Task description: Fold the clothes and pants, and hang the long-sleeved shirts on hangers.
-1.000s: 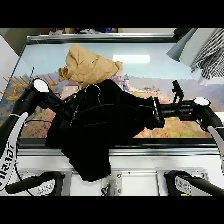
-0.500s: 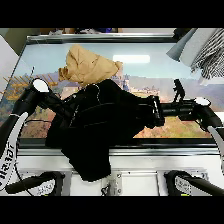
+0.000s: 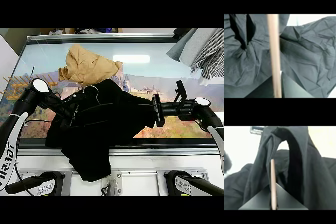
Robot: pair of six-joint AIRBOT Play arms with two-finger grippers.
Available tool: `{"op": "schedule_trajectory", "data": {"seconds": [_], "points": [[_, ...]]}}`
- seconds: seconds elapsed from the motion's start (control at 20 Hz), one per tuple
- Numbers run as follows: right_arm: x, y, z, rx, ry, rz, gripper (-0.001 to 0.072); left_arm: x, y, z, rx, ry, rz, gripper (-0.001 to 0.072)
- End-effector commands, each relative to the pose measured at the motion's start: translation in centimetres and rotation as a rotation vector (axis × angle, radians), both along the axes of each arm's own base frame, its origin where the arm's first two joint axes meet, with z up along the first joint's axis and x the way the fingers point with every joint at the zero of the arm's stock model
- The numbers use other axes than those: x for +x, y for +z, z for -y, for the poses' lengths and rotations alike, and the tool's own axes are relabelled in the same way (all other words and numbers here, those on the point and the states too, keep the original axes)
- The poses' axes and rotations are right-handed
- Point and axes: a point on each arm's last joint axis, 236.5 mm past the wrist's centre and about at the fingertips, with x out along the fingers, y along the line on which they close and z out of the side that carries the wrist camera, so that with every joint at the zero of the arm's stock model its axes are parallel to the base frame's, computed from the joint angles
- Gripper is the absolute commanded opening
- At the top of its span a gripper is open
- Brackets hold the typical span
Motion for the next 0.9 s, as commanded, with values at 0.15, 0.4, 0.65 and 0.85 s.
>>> {"op": "schedule_trajectory", "data": {"seconds": [0.15, 0.4, 0.65, 0.85], "points": [[2.5, -1.8, 0.5, -0.107, -0.075, 0.255, 0.0020, -0.2, 0.0, 0.0, 0.001, -0.006, -0.003, 0.0017], [2.2, -1.7, 0.4, -0.088, -0.070, 0.178, 0.0018, -0.1, -0.1, -0.2, 0.009, -0.007, -0.002, 0.0017], [1.8, -1.5, 0.3, -0.076, -0.057, 0.151, 0.0016, -0.2, -0.3, -0.5, 0.044, 0.035, -0.034, 0.0017], [1.8, -1.5, 0.3, -0.074, -0.060, 0.130, 0.0015, 0.2, -1.4, -2.0, 0.196, 0.215, -0.135, 0.0376]]}}
